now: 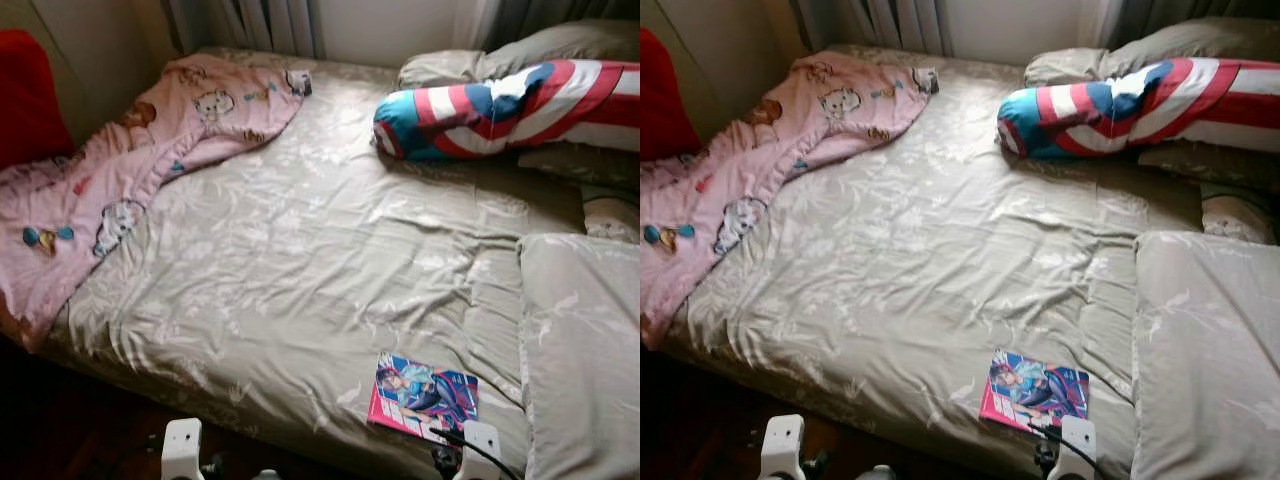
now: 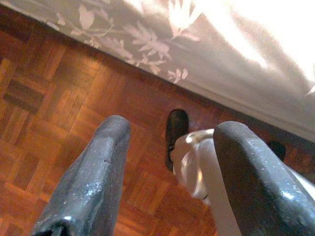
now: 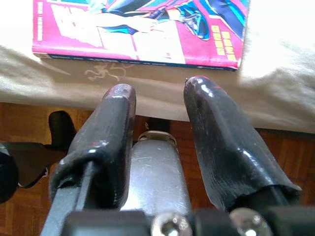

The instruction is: Clean up the room

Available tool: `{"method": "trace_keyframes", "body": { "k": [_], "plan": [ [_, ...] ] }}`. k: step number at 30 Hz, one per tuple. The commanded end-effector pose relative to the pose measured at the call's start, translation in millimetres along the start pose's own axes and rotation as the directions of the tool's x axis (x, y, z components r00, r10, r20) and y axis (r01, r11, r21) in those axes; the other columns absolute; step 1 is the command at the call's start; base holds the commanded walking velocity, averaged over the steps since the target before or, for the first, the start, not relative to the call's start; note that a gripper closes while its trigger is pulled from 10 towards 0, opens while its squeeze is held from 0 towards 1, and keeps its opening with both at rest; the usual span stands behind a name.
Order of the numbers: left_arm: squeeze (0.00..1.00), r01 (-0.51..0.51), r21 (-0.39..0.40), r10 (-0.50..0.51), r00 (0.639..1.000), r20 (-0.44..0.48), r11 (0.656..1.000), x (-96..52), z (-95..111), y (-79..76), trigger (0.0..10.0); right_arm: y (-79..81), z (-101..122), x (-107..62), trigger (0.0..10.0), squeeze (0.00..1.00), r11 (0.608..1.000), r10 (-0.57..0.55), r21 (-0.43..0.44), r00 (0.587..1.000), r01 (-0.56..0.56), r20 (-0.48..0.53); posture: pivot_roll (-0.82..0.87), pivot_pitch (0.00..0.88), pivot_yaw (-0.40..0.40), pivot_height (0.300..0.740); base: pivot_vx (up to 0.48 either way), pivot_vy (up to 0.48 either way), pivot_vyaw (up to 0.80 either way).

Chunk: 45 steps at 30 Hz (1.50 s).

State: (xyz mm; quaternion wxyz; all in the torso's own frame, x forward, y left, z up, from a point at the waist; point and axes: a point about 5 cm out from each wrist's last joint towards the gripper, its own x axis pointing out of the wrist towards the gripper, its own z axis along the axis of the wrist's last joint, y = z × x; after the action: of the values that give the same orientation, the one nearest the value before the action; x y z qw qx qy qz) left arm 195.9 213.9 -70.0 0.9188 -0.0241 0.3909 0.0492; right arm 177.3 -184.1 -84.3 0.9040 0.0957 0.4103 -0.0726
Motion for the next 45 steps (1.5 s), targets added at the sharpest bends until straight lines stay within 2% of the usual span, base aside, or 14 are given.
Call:
{"method": "trace_keyframes", "body": {
  "k": [1,7,15,21,45],
  "plan": [
    [0.0,-0.008,0.002,0.008,0.999,-0.037,1.0,-2.2,-8.9,2.2,10.0,-2.5,-8.8,-2.5,10.0,0.0,1.0,-0.013,0.015,1.0,0.013,-0.026,0.06,0.148,0.007,0.736,0.0,0.0,0.0],
    [0.0,-0.006,-0.002,0.006,0.999,-0.038,1.0,-2.7,-10.1,2.5,10.0,-2.4,-10.2,-3.1,10.0,0.0,1.0,-0.009,0.017,1.0,0.009,-0.026,0.06,0.14,0.008,0.736,0.0,0.0,0.0],
    [0.0,-0.004,0.008,0.005,0.999,-0.048,1.0,-3.4,-12.5,3.1,10.0,-1.3,-10.9,-3.1,10.0,0.0,1.0,0.007,-0.028,0.999,-0.008,-0.034,0.06,0.151,0.008,0.736,0.0,0.274,0.1],
    [0.0,-0.006,0.006,0.007,0.999,-0.052,1.0,-3.6,-13.2,3.6,10.0,-1.8,-12.0,-3.3,10.0,0.0,1.0,0.003,-0.018,0.999,-0.003,-0.04,0.06,0.155,0.009,0.736,0.0,0.292,0.34],
    [0.0,-0.016,-0.004,0.016,0.999,-0.051,1.0,-3.9,-13.1,5.5,10.0,-0.3,-11.5,-2.5,10.0,0.0,1.0,0.009,-0.03,0.998,-0.01,-0.056,0.07,0.188,0.011,0.736,0.0,0.393,0.0]
  ]
}}
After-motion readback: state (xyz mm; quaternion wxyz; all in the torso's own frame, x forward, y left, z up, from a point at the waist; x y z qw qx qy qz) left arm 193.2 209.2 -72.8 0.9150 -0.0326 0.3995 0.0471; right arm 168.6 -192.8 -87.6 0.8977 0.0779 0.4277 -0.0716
